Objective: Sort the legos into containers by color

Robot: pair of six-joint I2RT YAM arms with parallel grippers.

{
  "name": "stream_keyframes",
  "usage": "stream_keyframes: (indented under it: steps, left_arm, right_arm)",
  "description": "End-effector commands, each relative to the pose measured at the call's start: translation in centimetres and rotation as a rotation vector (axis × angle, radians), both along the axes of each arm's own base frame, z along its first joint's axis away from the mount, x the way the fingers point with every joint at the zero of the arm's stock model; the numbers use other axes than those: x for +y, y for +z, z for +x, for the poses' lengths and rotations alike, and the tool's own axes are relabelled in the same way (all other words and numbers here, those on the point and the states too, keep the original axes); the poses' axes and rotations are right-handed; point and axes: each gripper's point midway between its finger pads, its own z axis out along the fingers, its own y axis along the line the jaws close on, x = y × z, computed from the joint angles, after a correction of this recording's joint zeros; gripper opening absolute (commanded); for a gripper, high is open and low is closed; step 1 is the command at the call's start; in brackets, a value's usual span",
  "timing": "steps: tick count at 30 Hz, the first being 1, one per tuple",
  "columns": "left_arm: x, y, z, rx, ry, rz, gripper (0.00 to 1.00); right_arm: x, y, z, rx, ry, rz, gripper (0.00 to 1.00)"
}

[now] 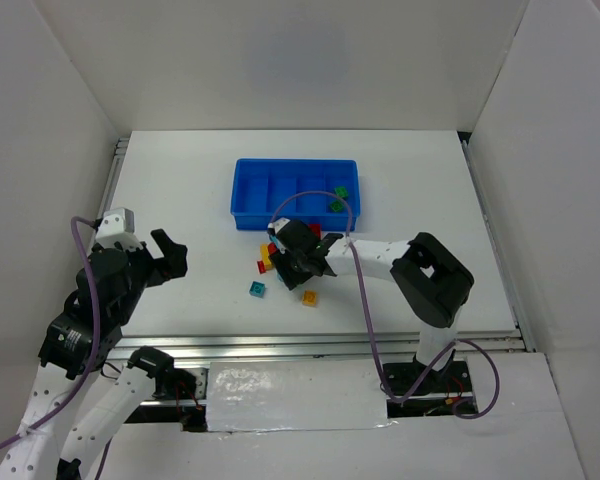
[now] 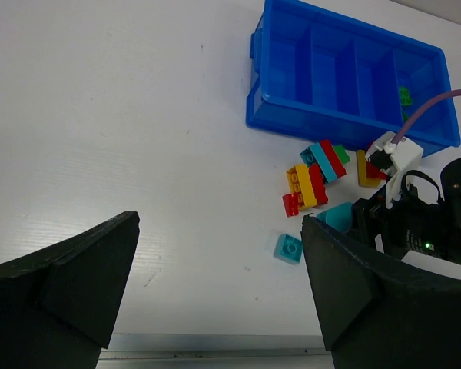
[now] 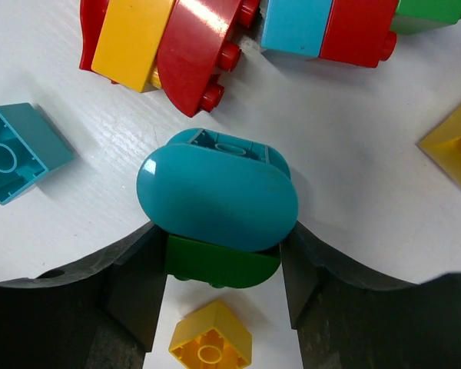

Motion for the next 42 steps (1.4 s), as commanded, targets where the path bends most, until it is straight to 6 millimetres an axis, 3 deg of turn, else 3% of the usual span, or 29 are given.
stream_keyframes:
  steps: [1,6,7,10,11,13,14,17,22,25,31,32,37,42]
  left_arm:
    - [-0.3,0.7,0.4,-0.036,-0.016,-0.003,1.00]
    - [-0.2,0.8,0.4,-0.037,-0.006,-0.004,1.00]
    - [-0.2,0.8,0.4,-0.037,-0.005,-0.006,0.99]
    - [-0.5,1.1,0.3,-0.040,-0.017,-0.021,0.99]
    - [-0.7,1.5,0.2,-0.042,-0.028,-0.032,0.99]
    - [-1.9,1.5,0.1,-0.013,-0.068,-0.085,1.00]
    - [-2.6,1.6,0.1,-0.007,-0.095,-0.111,1.00]
    - [-5.8,2.6,-0.1,0.021,-0.217,-0.236,1.00]
    - [-12.7,5.2,-0.7,0.060,-0.521,-0.494,0.99]
    - [-14.8,5.8,-0.8,0.080,-0.623,-0.584,1.00]
    - [-17.0,3.6,-0.6,0.169,-0.726,-0.671,0.99]
    - [-17.5,4.0,-0.8,0.163,-0.763,-0.695,0.99]
    - [-18.6,2.2,-0.6,0.217,-0.802,-0.746,0.98]
    - [-19.6,2.2,-1.1,0.217,-0.854,-0.769,0.95]
  right_arm:
    - [0.2,1.2,0.8,-0.046,-0.020,0.022,0.48]
    - [0.4,3.9,1.0,-0.086,-0.027,0.072,0.40]
    - [0.3,4.2,0.8,-0.084,-0.024,0.075,0.35]
    - [0.5,6.8,-0.1,-0.111,-0.002,0.134,0.33]
    - [0.5,8.8,-0.2,-0.143,0.003,0.173,0.33]
    - [0.4,10.3,-0.9,-0.169,0.021,0.207,0.33]
    - [0.6,12.1,-1.4,-0.195,0.039,0.247,0.33]
    - [1.4,15.0,-3.3,-0.224,0.109,0.319,0.34]
    - [2.1,19.0,-5.6,-0.273,0.191,0.397,0.33]
    - [2.3,21.1,-6.6,-0.290,0.219,0.452,0.34]
    - [2.9,24.0,-8.5,-0.294,0.287,0.550,0.35]
    - [3.1,24.3,-8.6,-0.300,0.292,0.558,0.35]
    - [4.4,25.2,-9.2,-0.293,0.331,0.593,0.36]
    - [5.4,25.4,-9.0,-0.298,0.329,0.587,0.36]
